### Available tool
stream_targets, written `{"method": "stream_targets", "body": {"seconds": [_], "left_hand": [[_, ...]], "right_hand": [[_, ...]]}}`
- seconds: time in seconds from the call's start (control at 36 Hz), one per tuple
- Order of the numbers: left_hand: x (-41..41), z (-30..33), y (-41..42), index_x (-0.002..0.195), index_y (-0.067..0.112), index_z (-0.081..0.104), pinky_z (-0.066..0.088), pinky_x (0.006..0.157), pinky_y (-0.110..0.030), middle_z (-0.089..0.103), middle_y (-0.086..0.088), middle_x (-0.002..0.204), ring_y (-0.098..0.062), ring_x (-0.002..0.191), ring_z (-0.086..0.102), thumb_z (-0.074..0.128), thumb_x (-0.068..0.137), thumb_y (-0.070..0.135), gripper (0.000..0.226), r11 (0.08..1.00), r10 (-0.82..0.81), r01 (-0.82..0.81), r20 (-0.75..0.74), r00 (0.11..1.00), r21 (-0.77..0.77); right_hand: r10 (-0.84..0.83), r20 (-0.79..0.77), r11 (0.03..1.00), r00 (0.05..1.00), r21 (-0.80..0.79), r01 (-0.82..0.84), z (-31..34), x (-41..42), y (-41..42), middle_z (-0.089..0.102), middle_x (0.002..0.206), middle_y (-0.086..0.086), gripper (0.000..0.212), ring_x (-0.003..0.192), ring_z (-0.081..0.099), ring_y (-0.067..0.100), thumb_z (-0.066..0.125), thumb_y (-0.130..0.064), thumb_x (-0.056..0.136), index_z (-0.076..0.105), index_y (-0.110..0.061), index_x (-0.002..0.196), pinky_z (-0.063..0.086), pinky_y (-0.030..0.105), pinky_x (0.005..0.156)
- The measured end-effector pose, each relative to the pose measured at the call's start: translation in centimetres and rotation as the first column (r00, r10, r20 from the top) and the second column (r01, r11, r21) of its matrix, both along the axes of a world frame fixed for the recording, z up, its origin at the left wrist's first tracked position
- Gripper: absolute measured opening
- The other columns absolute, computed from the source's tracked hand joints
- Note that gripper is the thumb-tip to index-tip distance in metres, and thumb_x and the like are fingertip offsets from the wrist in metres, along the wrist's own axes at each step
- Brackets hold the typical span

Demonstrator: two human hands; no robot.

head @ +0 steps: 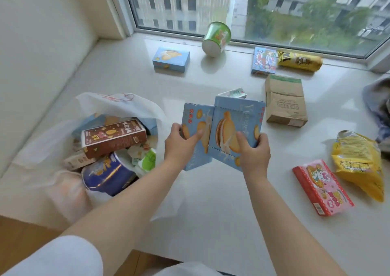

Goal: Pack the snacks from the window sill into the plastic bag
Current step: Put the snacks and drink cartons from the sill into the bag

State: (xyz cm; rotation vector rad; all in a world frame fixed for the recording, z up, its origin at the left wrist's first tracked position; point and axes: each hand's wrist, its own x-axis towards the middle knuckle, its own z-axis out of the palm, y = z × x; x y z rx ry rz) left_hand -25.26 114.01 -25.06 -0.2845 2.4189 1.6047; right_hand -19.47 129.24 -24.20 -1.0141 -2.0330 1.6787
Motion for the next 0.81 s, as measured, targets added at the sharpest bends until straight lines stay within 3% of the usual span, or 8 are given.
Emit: {"method": "stream_targets", "body": {"seconds": [0.11, 0.22, 0.33, 0.42, 0.53, 0.58, 0.67, 0.81], "left_hand": [[0.3, 2.6, -6.1, 0.09, 0.02, 0.048, 0.045, 0.06, -0.012, 0.058, 0.008, 0.083, -0.008, 0.076, 0.058, 0.072, 0.081, 0.035, 0.029, 0.994, 0.083, -0.074, -0.119, 0.989, 0.079], [0.8, 2.9, -13.6, 0.083, 0.033, 0.049, 0.053, 0.08, -0.037, 0.062, 0.002, 0.098, -0.019, 0.092, 0.062, 0.072, 0.08, 0.035, 0.023, 0.965, 0.242, -0.22, -0.162, 0.957, 0.141], [1.3, 2.0, -20.1, 0.082, 0.029, 0.048, 0.05, 0.075, -0.034, 0.058, 0.004, 0.088, -0.022, 0.089, 0.06, 0.071, 0.081, 0.034, 0.023, 0.891, 0.448, -0.426, -0.157, 0.88, 0.157], [1.8, 0.1, -23.8, 0.087, 0.022, 0.051, 0.053, 0.08, -0.043, 0.059, -0.009, 0.101, -0.026, 0.092, 0.061, 0.068, 0.063, 0.057, 0.045, 0.866, 0.5, -0.495, -0.083, 0.862, 0.071], [2.6, -2.5, -25.3, 0.104, 0.014, 0.061, 0.049, 0.053, -0.016, 0.055, -0.01, 0.118, -0.021, 0.086, 0.059, 0.071, 0.072, 0.054, 0.052, 0.928, 0.373, -0.368, 0.107, 0.922, -0.062], [2.7, -3.6, -24.9, 0.105, 0.018, 0.06, 0.057, 0.067, -0.027, 0.049, -0.006, 0.122, -0.022, 0.092, 0.06, 0.068, 0.063, 0.07, 0.067, 0.958, 0.283, -0.271, 0.152, 0.947, -0.097], [1.8, -3.0, -23.5, 0.112, 0.017, 0.055, 0.045, 0.095, -0.037, 0.034, -0.002, 0.123, -0.026, 0.112, 0.051, 0.064, 0.073, 0.065, 0.062, 0.953, 0.216, -0.178, 0.137, 0.967, -0.246], [-0.6, -1.2, -21.6, 0.123, 0.021, 0.05, 0.044, 0.079, -0.038, 0.033, -0.002, 0.114, -0.026, 0.11, 0.051, 0.053, 0.075, 0.072, 0.07, 0.891, 0.096, -0.045, 0.091, 0.991, -0.453]], "right_hand": [[0.071, -0.089, 0.997, 0.994, -0.009, -0.072, 2.5, -1.1, -4.7, 0.053, 0.072, -0.008, 0.023, 0.062, 0.051, 0.005, 0.068, -0.023, 0.084, 0.047, -0.014, 0.08, 0.041, 0.006, 0.048], [0.16, -0.135, 0.987, 0.978, -0.005, -0.163, 3.6, -1.7, -10.4, 0.049, 0.066, -0.009, 0.028, 0.056, 0.047, 0.001, 0.069, -0.022, 0.084, 0.044, -0.021, 0.071, 0.039, 0.007, 0.049], [0.203, -0.161, 0.978, 0.966, 0.081, -0.192, 4.2, -2.2, -15.4, 0.046, 0.065, -0.008, 0.032, 0.05, 0.047, -0.008, 0.068, -0.019, 0.085, 0.039, -0.019, 0.072, 0.036, 0.006, 0.047], [0.24, -0.149, 0.964, 0.959, 0.155, -0.217, 4.3, -2.5, -18.5, 0.049, 0.069, -0.009, 0.03, 0.058, 0.05, 0.0, 0.068, -0.021, 0.085, 0.04, -0.01, 0.083, 0.04, 0.011, 0.049], [0.391, 0.05, 0.848, 0.919, 0.369, -0.381, 2.8, -2.7, -21.4, 0.05, 0.075, -0.008, 0.031, 0.069, 0.054, 0.02, 0.064, -0.023, 0.085, 0.035, -0.013, 0.09, 0.04, 0.03, 0.059], [0.423, 0.211, 0.771, 0.881, 0.427, -0.472, 1.6, -2.5, -22.1, 0.056, 0.088, 0.0, 0.03, 0.081, 0.058, 0.029, 0.062, -0.024, 0.085, 0.037, -0.013, 0.099, 0.038, 0.031, 0.064], [0.452, 0.353, 0.719, 0.819, 0.399, -0.569, -0.1, -2.2, -22.7, 0.057, 0.118, 0.004, 0.049, 0.099, 0.059, 0.032, 0.06, -0.024, 0.084, 0.036, -0.016, 0.127, 0.045, 0.037, 0.076], [0.433, 0.383, 0.71, 0.816, 0.413, -0.57, 0.0, -3.2, -23.0, 0.049, 0.129, 0.001, 0.064, 0.11, 0.056, 0.025, 0.059, -0.041, 0.086, 0.031, -0.019, 0.139, 0.049, 0.039, 0.087]]}}
